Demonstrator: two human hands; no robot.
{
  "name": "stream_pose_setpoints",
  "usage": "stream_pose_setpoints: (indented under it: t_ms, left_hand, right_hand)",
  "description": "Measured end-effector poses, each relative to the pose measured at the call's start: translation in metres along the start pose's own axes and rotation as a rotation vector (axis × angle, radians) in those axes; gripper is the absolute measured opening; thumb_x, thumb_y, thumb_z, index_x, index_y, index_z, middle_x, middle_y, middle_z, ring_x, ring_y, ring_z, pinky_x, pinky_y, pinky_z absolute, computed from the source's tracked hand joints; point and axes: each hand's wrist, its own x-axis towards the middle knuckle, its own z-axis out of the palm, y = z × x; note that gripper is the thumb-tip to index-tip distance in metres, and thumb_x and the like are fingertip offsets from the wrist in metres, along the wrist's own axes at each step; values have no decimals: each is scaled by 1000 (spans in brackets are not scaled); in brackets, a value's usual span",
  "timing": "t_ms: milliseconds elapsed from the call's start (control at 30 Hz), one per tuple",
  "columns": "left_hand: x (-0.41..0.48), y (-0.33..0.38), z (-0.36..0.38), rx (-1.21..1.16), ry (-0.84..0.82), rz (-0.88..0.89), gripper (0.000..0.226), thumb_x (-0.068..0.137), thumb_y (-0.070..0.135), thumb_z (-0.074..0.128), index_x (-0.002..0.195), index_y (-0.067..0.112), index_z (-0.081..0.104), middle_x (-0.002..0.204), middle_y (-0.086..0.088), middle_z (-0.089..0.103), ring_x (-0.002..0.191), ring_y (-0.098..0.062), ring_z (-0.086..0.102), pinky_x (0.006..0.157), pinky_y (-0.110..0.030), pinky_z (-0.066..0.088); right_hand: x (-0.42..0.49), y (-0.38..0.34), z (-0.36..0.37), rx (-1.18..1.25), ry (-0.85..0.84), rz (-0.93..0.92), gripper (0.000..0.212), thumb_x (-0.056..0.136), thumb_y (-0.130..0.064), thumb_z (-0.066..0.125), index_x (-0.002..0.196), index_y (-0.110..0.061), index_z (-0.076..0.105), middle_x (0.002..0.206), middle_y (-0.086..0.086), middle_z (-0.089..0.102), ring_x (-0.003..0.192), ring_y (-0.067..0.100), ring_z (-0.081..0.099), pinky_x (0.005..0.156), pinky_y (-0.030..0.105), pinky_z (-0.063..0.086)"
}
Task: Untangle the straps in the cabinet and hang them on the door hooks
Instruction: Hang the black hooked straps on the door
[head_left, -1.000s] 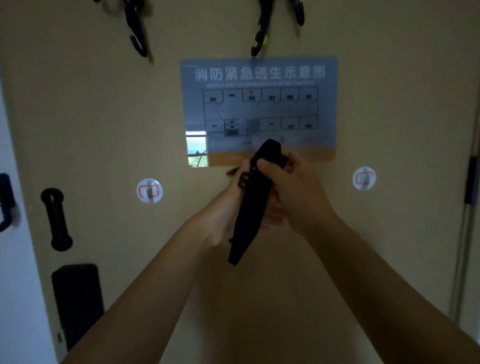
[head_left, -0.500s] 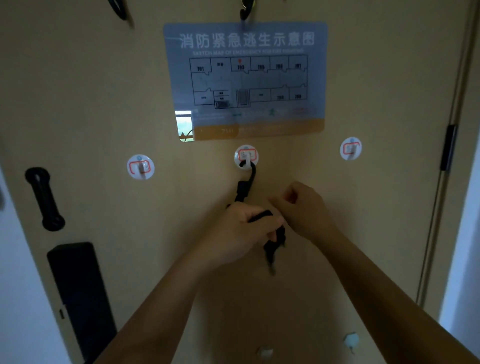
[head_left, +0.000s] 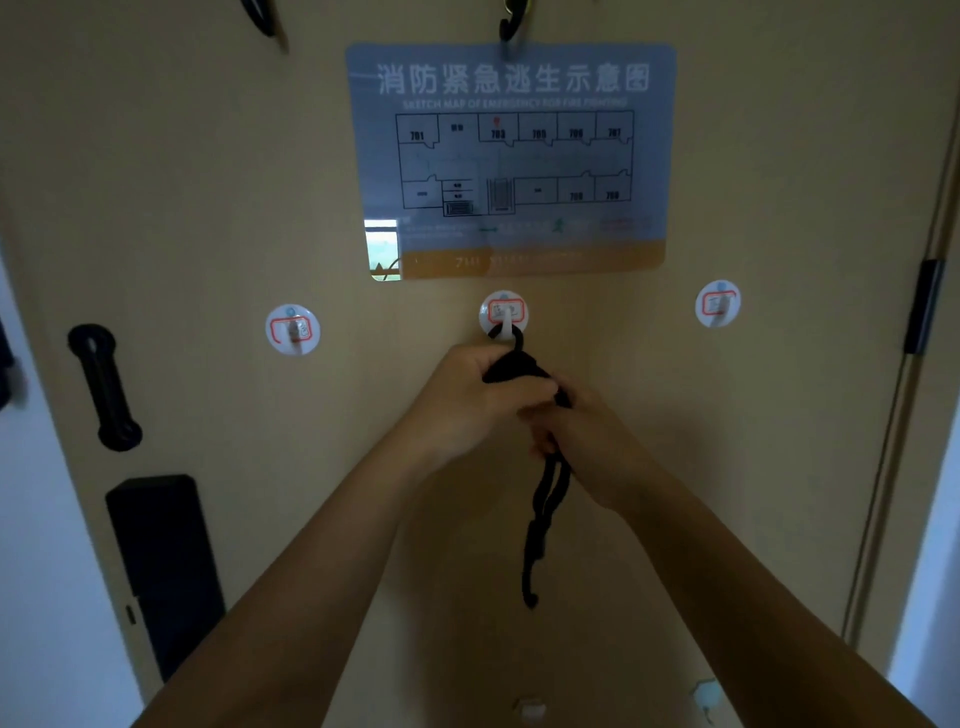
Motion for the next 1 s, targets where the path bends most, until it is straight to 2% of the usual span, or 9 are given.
stream_pose_setpoints:
  t_ms: [100,233,300,400,500,633,800,900,1000]
  left_hand:
    - [16,-20,-4,216,64,-63,12,81,4,64,71,11,62,61,2,51,55,-8,46,55,-20,36]
    - [36,-42,-11,350,250,-138,21,78,14,66,68,28,54,67,7,55,65,-15,53,58,-26,41]
    - [43,-51,-15,409,309,-183,13,76,19,68,79,23,56,77,4,62,76,-18,58,69,-30,47]
    - [52,-59,-16,517,255,-224,30,77,25,69,102,13,58,102,-8,66,95,-27,60,84,-37,50]
    - [59,-56,-10,596,222,-174,31,82,28,62,110,13,60,110,-10,65,98,-28,59,84,-36,49]
    - [64,-37,0,583,291,-45,24,83,25,62,103,13,64,104,-11,68,94,-27,61,68,-25,39]
    - [52,-34,7,274,136,-105,7,82,15,64,79,10,67,76,-14,68,72,-20,63,69,-28,47]
    - [48,-35,7,14,87,-184,5,83,12,65,87,11,67,61,3,66,48,1,57,48,-12,44]
    - [51,-30,12,-67,44,-187,2,85,18,65,86,18,66,47,15,60,42,3,51,45,-12,38]
  right_hand:
    - [23,4,-1,-198,270,44,13,88,-5,48,76,-6,48,59,3,38,51,15,34,49,28,28]
    - [46,7,0,-244,248,88,32,91,-10,48,60,-13,45,54,0,40,47,14,35,46,25,28]
    - [55,6,4,-207,214,100,32,92,-9,48,60,-14,50,54,0,44,45,12,37,44,22,30]
    - [64,4,8,-85,205,63,22,90,-5,49,71,-11,56,56,-1,46,44,6,42,42,15,33]
    - [69,6,9,-32,301,-34,12,85,1,51,78,-7,58,64,0,50,55,7,46,46,13,37]
    - [72,6,-3,22,440,-142,27,82,5,51,66,-17,50,67,-1,52,61,10,47,56,21,38]
    - [46,-1,-28,-127,209,-42,30,83,2,54,61,-16,53,40,-12,51,38,-2,45,42,13,32]
    - [36,-1,-44,-218,93,116,15,81,-2,58,71,-11,52,55,5,50,45,12,39,46,24,28]
    - [30,-6,-57,-137,127,128,20,80,2,58,95,-10,51,65,6,50,51,13,40,49,26,30]
